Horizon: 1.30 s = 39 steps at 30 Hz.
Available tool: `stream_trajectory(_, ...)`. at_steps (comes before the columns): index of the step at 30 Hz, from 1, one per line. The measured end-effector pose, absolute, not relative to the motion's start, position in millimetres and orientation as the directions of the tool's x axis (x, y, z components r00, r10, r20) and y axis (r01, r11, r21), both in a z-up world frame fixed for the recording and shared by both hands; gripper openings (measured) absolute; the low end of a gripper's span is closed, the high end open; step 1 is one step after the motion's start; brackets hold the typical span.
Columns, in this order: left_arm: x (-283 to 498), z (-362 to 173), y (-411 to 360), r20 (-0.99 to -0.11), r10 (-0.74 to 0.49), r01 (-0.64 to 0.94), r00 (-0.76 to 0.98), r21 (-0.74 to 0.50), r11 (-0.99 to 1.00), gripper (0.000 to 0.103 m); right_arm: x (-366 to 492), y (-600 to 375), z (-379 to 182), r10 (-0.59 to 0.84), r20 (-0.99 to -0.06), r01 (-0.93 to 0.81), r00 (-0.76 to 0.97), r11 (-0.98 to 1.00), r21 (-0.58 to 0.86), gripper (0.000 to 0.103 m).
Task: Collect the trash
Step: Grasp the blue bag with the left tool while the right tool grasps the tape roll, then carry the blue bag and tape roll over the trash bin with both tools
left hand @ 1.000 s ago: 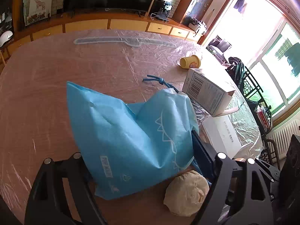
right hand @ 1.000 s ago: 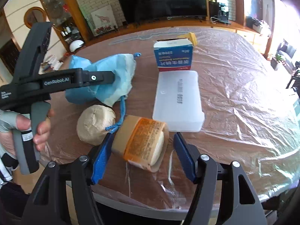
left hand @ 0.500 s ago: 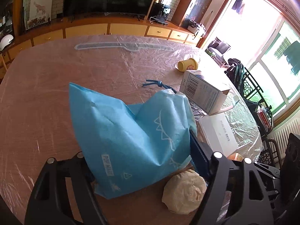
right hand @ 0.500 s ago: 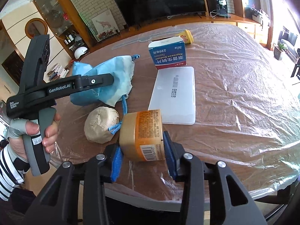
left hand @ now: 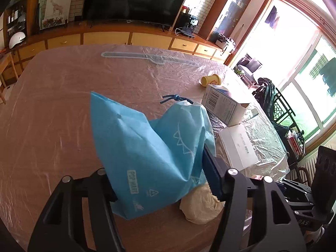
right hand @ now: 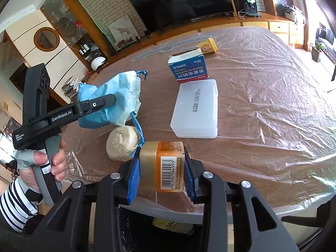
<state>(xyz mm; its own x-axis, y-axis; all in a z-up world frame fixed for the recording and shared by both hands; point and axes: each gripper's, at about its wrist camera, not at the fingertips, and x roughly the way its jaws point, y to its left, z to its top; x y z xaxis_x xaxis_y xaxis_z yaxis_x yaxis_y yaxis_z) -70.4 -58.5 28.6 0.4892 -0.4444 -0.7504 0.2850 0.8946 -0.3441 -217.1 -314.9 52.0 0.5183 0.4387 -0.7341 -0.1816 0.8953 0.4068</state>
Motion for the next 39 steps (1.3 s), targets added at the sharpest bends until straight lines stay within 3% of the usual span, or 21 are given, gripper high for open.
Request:
stream_trajectory(15,-82,38,-43,-0.72,-0.402,0.198,0.565,-0.354,0.914,0.047,-212,-308,63,0.429,-0.73,-0.254,0.532,0.903,0.346,0.035)
stream_trajectory(28,-112,63,-51,-0.677,-0.429,0.257,0.598,-0.346,0.903,0.046,-222,-312,81,0.464,-0.697,-0.296,0.546,0.886,0.357,0.035)
stream_trajectory(39,-161,62,-63,-0.698,-0.418,0.282,0.582,-0.309,0.908,0.046,-239,-329,81,0.504,-0.705,-0.313,0.499,0.863,0.396,0.035)
